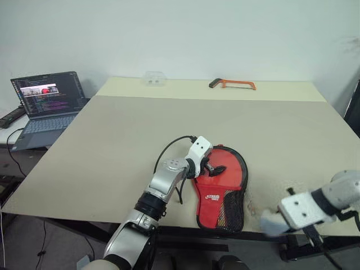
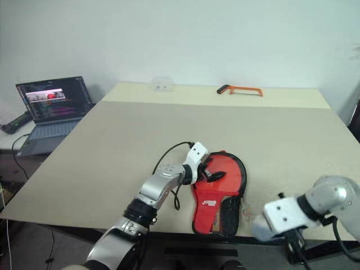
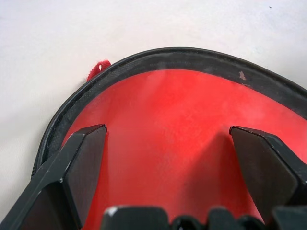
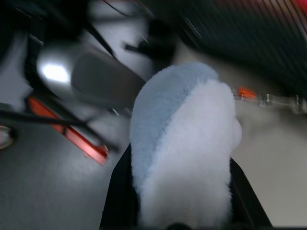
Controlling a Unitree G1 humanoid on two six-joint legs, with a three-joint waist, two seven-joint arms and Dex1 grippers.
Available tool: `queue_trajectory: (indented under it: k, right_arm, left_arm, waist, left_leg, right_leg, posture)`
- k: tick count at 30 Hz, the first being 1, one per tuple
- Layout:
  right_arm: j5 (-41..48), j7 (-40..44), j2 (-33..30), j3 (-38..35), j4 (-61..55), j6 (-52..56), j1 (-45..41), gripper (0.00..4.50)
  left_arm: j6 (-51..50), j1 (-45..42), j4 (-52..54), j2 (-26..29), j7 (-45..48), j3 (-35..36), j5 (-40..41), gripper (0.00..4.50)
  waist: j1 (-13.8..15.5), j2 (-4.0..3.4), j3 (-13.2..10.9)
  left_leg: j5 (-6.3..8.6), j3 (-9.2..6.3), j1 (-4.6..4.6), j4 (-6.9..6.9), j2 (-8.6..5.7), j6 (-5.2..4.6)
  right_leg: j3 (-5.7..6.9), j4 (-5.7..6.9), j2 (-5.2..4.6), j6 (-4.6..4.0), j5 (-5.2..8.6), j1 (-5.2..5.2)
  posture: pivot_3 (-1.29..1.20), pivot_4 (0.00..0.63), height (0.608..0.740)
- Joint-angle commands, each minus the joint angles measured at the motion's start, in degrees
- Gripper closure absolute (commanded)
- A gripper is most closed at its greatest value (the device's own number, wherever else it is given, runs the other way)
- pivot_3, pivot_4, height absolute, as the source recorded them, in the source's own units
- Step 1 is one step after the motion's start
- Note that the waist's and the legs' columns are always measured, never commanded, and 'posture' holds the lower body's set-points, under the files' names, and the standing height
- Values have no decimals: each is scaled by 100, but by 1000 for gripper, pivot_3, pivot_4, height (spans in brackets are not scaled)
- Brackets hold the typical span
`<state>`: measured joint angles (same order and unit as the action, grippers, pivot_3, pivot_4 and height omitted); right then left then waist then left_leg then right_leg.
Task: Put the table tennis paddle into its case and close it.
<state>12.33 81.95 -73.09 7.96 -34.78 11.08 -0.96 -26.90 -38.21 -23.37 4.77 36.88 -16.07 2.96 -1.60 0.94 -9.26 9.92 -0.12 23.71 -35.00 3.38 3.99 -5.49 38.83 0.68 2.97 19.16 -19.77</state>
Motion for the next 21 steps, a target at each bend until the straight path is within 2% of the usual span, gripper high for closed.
queue_trajectory:
  k: [1,4,8,14,17,21]
  right_arm:
    - [273,238,-1,308,-746,5,323,3859]
    - [120,228,114,683,-980,-62,504,3859]
    - [-79,68,326,869,-885,55,287,3860]
    - [-142,108,356,586,-46,66,-266,3862]
    - [-225,62,417,442,662,99,-816,3863]
    - [-593,-9,437,569,1360,-42,-1189,3863]
  left_arm:
    - [-153,81,-643,-5,12,-207,-206,0]
    - [-117,-16,-759,-1,45,-212,-246,0]
    - [-103,-86,-782,36,104,-183,-244,0]
    - [-82,-44,-552,157,287,-45,-106,0]
    - [-112,37,-337,224,423,-14,-41,0]
    - [-188,129,-10,299,508,18,25,0]
  waist:
    - [-5,13,4]
    - [-9,26,4]
    - [-13,28,4]
    - [-25,35,1]
    - [-39,32,2]
    - [-38,37,-1]
  left_leg:
    - [1,3,1,1,0,0]
    - [1,2,9,4,2,0]
    - [1,1,7,4,2,0]
    - [1,4,6,4,3,0]
    - [1,8,15,7,4,0]
    - [1,10,15,12,8,0]
  right_leg:
    - [-3,-2,0,0,0,1]
    - [-1,-3,1,0,0,14]
    - [-1,1,1,-1,0,9]
    - [-3,1,1,-2,0,-18]
    - [-6,6,2,-3,0,-2]
    - [-7,6,4,-6,2,-3]
  posture:
    - [0,150,740]
    - [0,150,740]
    - [0,150,740]
    - [0,150,740]
    - [0,150,740]
    - [0,150,740]
